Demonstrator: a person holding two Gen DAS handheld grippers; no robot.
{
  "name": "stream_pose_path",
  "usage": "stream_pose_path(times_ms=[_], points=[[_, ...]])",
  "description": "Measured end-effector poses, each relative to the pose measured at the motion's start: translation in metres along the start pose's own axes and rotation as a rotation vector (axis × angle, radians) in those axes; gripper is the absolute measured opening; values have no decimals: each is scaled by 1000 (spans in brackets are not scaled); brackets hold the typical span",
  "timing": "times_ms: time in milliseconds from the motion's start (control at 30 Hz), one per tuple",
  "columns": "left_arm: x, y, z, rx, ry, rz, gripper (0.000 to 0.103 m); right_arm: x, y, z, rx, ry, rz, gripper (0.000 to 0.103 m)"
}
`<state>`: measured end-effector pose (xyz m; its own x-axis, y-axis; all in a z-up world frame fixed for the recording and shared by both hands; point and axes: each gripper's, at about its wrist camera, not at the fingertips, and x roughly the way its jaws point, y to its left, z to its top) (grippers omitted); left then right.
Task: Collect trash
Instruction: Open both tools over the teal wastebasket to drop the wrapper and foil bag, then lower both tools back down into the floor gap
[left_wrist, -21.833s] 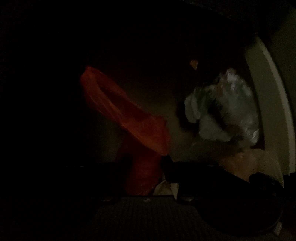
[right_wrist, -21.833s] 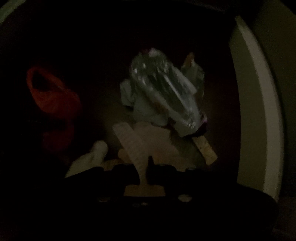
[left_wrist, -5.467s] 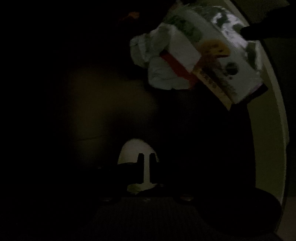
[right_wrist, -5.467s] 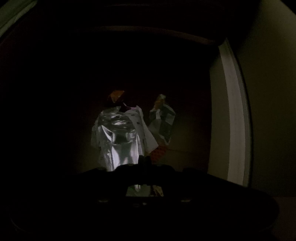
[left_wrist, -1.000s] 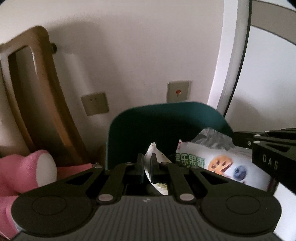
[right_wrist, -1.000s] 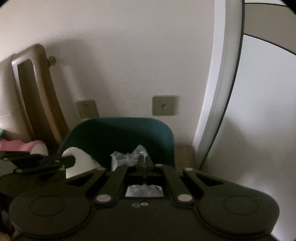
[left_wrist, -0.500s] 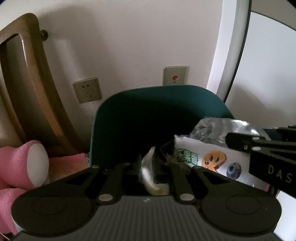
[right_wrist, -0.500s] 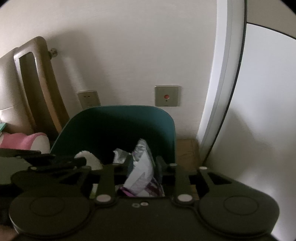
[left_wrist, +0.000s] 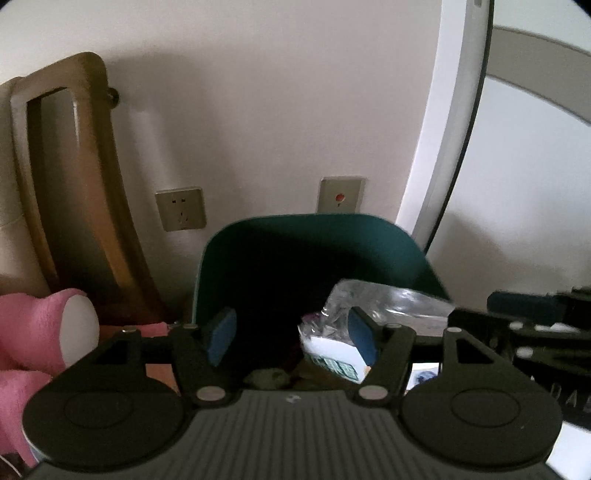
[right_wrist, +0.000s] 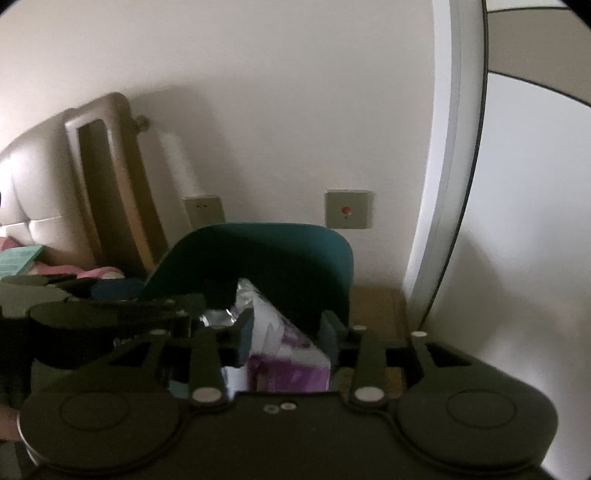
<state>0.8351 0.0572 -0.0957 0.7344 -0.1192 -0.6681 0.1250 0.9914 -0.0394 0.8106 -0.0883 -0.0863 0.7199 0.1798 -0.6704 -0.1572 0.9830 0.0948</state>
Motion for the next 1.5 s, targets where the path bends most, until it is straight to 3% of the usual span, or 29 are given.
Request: stream_pose_path(times_ms=[200,300,433,867,1067,1267,1333,1400,1500], points=[[-36,0,-11,-25,-41,-26,67,-30,3,-11,-1,-34,47,45],[-53,-1,-21,-33,-61,-31,75,-46,3,-18,1,-53,53,48],[-76,0,-35,-49,-86,-35,75,-67,1,-26,-1,-77,67,50],[-132,-4,-110,-54,-118,-13,81,-112,-7,-87,31,-98,131,55],[-132,-9,-154,-93,-68,-15,81,-114,-18,-128,54,-63,135,56],[-113,-20,-214,-98,-26,-16,84,-98,-31,-195,29,-26,114,57],[-101,-23,-235,-98,-12,-20,88,-89,-36,-220,14,-6,104,57],[-86,-23,-257,-119,9,-33,101,-76,-41,-247,0,31,95,57],[-64,-24,-290,-152,50,-39,103,-57,-47,-286,-19,88,65,57]])
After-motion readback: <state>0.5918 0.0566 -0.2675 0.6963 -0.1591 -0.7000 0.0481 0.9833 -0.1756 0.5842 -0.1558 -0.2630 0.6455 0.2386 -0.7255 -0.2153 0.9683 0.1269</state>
